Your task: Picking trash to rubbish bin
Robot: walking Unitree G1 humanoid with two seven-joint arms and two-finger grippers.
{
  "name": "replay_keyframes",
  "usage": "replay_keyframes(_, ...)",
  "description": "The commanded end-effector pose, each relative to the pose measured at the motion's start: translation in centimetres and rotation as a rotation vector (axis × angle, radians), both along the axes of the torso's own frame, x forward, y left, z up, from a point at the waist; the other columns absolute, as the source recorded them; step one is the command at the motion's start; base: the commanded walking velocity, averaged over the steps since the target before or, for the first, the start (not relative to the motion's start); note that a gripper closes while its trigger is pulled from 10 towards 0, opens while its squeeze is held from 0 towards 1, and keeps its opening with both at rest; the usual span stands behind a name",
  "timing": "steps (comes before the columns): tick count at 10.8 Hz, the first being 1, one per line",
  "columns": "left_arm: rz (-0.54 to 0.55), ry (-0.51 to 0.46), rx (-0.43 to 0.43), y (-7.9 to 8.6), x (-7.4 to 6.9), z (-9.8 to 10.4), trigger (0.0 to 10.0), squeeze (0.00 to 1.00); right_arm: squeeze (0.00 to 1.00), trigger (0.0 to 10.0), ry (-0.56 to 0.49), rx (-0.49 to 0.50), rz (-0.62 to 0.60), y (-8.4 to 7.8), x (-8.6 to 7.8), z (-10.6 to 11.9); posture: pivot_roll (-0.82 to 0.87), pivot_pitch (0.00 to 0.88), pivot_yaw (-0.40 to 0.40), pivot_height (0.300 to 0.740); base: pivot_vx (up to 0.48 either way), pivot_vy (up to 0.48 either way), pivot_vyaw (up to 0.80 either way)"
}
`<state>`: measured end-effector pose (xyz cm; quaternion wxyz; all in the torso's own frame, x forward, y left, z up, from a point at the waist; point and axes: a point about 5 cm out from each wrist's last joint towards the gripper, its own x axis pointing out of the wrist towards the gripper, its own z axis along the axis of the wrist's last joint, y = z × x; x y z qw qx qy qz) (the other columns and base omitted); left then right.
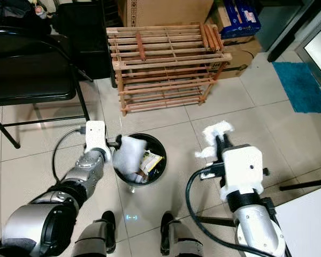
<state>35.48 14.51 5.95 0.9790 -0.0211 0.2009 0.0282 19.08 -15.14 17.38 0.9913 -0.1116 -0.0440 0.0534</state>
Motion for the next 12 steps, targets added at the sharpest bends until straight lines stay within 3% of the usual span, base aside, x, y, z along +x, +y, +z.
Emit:
replay_keyframes(1, -0.048, 0.022, 0.035, -0.7, -0.4, -0.6, 10.0, 0.00, 0.00, 10.0, 0.042, -0.007, 0.000, -0.2, -0.2, -0.7, -0.12, 0.308, -0.124, 0.740, 0.000, 0.000, 0.00)
replay_keyframes(3, -0.038, 0.008, 0.047, -0.6, -0.3, -0.4, 10.0, 0.00, 0.00, 10.0, 0.040, -0.009, 0.000, -0.2, -0.1, -0.7, -0.12, 0.306, -0.122, 0.740, 0.000, 0.000, 0.00)
replay_keyframes(5, -0.036, -0.063, 0.027, -0.7, 0.8, 1.3, 10.0, 0.00, 0.00, 10.0, 0.036, -0.011, -0.002, -0.2, 0.0, -0.7, -0.11, 0.292, -0.112, 0.740, 0.000, 0.000, 0.00)
replay_keyframes(8, -0.067, -0.193, 0.090, -0.8, 1.8, 3.6, 10.0, 0.00, 0.00, 10.0, 0.004, -0.017, 0.013, -0.3, 1.0, -0.5, -0.05, 0.271, -0.098, 0.740, 0.000, 0.000, 0.00)
replay_keyframes(10, -0.080, -0.261, 0.124, -0.6, 1.7, 4.1, 10.0, 0.00, 0.00, 10.0, -0.028, -0.016, 0.028, -0.3, 2.3, -0.3, 0.01, 0.255, -0.083, 0.740, 0.000, 0.000, 0.00)
replay_keyframes(12, -0.146, -0.365, 0.149, -0.7, 0.6, 4.8, 10.0, 0.00, 0.00, 10.0, -0.076, -0.008, 0.072, 0.3, 4.2, 0.2, 0.09, 0.237, -0.065, 0.740, 0.000, 0.000, 0.00)
